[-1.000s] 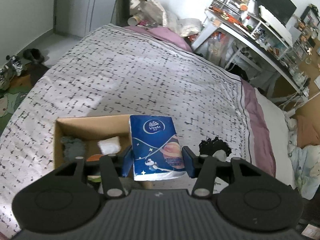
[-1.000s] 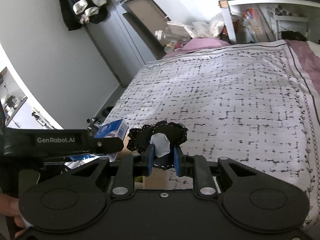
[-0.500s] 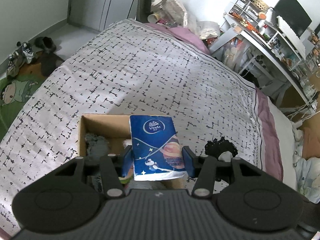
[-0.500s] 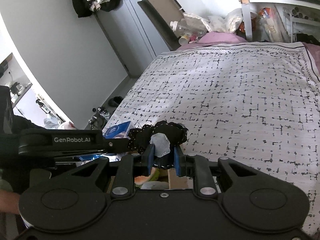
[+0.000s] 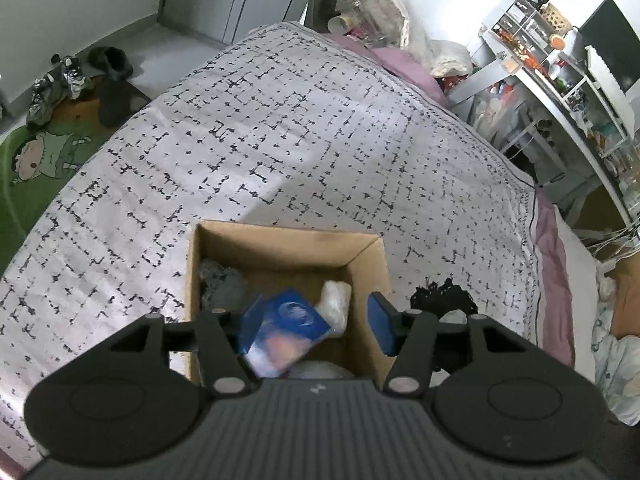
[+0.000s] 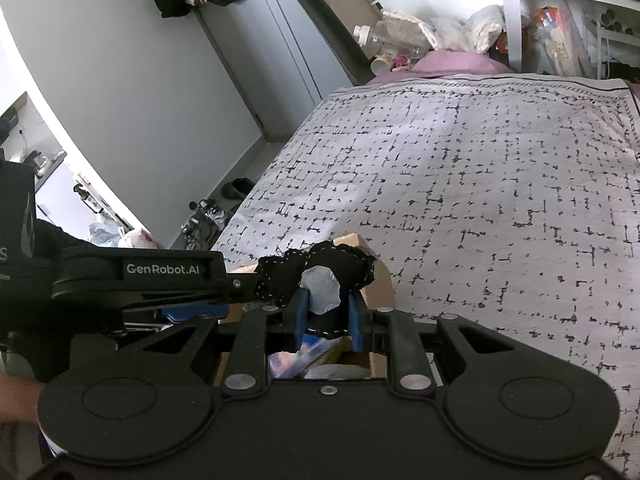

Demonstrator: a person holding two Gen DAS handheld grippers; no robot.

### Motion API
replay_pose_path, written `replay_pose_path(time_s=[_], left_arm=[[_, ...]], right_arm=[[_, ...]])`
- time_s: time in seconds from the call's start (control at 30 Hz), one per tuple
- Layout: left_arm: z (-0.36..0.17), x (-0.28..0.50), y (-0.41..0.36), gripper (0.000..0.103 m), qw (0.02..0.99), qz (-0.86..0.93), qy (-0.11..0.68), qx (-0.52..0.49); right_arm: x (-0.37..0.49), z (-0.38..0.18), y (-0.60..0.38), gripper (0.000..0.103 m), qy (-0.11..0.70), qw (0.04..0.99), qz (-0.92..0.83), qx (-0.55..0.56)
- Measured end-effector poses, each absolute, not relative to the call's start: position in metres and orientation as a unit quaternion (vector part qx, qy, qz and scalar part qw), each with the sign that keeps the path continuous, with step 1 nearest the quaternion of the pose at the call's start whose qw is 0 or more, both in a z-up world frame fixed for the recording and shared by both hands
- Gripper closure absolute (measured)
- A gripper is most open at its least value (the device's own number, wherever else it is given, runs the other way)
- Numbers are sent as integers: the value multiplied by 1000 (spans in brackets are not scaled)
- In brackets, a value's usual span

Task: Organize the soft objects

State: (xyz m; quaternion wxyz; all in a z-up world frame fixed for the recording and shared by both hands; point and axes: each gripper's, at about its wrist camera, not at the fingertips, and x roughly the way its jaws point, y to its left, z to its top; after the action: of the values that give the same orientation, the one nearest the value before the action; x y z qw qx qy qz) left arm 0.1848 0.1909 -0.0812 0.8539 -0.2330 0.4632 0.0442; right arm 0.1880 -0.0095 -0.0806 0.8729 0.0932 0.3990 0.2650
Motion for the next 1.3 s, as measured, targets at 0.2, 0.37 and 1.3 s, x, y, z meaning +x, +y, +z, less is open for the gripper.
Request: replay_pose_path(time_s=[0.2,0.37,1.3], left_arm=[[-80,182,195,47,851,49,469,-231],[-78,180,197,43,851,58,471,-226],[-40,118,125,23,865,48,463,-185]], right_arm=[[186,-78,-6,54,386,874,281,90],[184,-76,-20,48,385,872,281,108],[140,-49,-125,0,373,898,211,93]])
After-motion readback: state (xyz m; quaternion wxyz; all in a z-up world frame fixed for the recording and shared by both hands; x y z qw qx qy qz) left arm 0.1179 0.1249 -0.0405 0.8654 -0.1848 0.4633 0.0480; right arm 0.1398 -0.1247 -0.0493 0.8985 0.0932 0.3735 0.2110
